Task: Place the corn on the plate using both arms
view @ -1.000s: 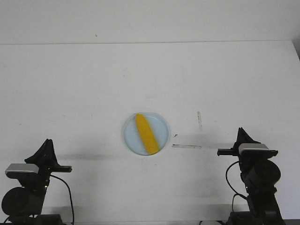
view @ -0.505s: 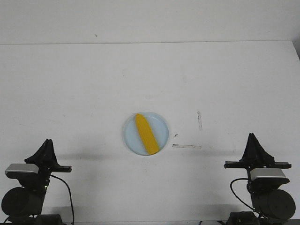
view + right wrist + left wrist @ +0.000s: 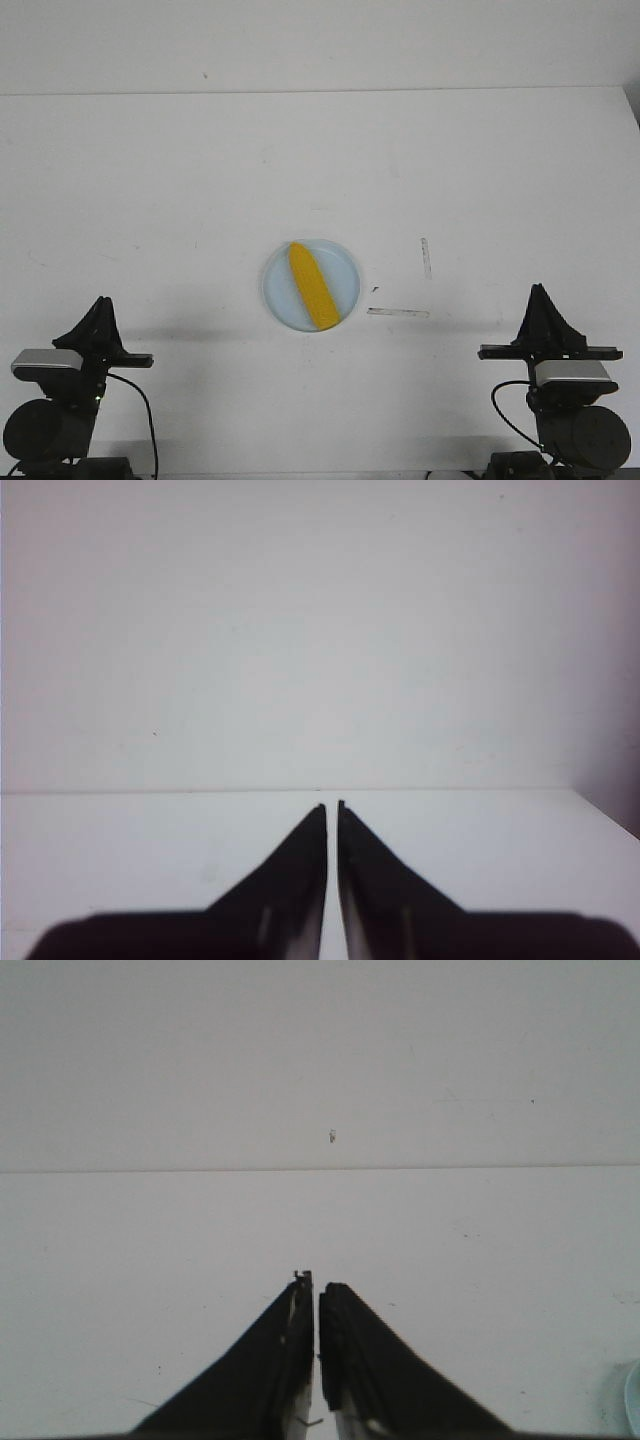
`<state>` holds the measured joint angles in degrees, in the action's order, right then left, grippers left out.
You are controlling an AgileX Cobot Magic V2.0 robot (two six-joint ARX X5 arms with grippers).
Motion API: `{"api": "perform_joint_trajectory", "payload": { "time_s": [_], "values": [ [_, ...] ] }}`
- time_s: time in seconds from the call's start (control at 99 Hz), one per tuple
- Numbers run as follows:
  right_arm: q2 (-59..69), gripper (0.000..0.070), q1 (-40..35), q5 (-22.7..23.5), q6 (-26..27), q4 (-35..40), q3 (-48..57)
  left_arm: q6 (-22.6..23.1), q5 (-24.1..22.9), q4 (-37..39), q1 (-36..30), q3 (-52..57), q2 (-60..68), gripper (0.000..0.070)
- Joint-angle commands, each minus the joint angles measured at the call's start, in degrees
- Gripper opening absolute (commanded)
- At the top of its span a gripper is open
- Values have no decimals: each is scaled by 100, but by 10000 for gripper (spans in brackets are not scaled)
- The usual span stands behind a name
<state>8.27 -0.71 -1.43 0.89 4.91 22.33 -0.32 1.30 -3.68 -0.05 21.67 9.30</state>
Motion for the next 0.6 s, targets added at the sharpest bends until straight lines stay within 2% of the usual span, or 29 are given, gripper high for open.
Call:
{"api": "perform_joint_trajectory", "payload": {
  "time_s": [0.0, 0.444, 0.586],
  "values": [
    [-9, 16, -7, -2, 76, -63, 15, 74, -26, 74, 4, 55, -13, 1],
    [-9, 16, -7, 0, 76, -66, 15, 63, -17, 26, -4, 33, -157, 1],
    [-9, 16, -7, -2, 76, -66, 15, -498, 39, 72, -50, -164, -275, 1]
  ]
}}
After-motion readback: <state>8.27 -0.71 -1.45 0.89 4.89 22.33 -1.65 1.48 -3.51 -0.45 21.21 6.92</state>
